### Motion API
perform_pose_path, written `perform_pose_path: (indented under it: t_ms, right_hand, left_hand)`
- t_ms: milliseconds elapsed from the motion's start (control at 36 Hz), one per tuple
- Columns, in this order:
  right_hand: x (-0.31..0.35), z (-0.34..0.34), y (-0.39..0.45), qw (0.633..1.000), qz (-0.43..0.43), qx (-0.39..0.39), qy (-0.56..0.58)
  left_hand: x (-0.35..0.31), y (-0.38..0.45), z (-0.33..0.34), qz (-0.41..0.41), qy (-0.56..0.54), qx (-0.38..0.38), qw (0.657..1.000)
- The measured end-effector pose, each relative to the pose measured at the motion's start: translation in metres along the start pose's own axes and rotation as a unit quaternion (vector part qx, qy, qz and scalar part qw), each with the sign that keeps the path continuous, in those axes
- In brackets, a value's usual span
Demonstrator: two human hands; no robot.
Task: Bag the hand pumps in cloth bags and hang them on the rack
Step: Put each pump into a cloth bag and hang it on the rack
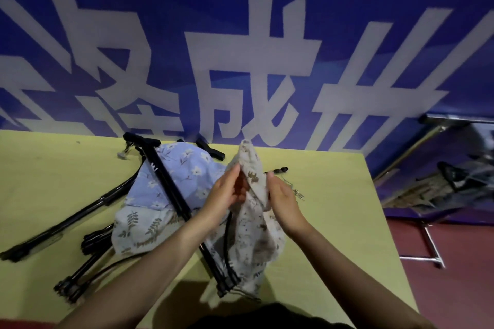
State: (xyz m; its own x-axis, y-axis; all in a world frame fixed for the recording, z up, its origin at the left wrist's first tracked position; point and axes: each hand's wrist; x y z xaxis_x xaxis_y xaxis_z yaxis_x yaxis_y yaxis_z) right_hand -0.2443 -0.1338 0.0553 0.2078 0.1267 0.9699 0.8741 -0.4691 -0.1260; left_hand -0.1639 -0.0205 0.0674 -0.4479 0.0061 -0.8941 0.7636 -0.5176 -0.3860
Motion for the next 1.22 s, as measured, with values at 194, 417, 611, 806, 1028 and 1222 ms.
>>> perform_pose_path:
  t_ms: [194, 417, 611, 806, 1028, 1222]
  right_hand:
    - [0.010, -0.050, -0.023, 0.999, -0.031, 0.020, 0.039]
    - [-0.005, -0.090, -0.050, 0.997, -0.076, -0.009, 0.013]
    - [-0.016, -0.132, -0.049, 0.996, -0.070, -0.059, 0.017]
    - [-0.007, -0.183, -0.060, 0.995, -0.092, -0.011, 0.035]
    - [-0.046, -0.203, -0.048, 0.973, -0.131, -0.172, -0.081]
    - [-0.052, -0.189, -0.040, 0.995, -0.022, 0.097, -0.026]
  left_hand:
    - [0.000, -0.033, 0.061, 0.062, -0.005, 0.008, 0.998]
    - [0.013, -0.060, 0.107, 0.126, 0.057, -0.042, 0.989]
    - [0.014, -0.069, 0.122, 0.179, 0.155, -0.067, 0.969]
    - [0.010, -0.058, 0.108, 0.254, 0.446, -0.061, 0.856]
    - [-0.001, -0.066, 0.140, 0.072, -0.018, 0.006, 0.997]
    - [0.001, -0.063, 0.147, 0.019, -0.080, -0.014, 0.997]
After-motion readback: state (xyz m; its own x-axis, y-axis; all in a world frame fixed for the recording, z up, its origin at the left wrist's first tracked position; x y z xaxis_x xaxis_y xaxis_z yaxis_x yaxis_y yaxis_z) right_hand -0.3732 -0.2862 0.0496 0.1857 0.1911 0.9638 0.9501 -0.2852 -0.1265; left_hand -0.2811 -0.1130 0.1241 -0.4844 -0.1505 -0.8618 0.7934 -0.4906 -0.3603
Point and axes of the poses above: each hand's wrist, its own y-axis towards the middle knuckle, its own z-axis out of the palm, x = y × z
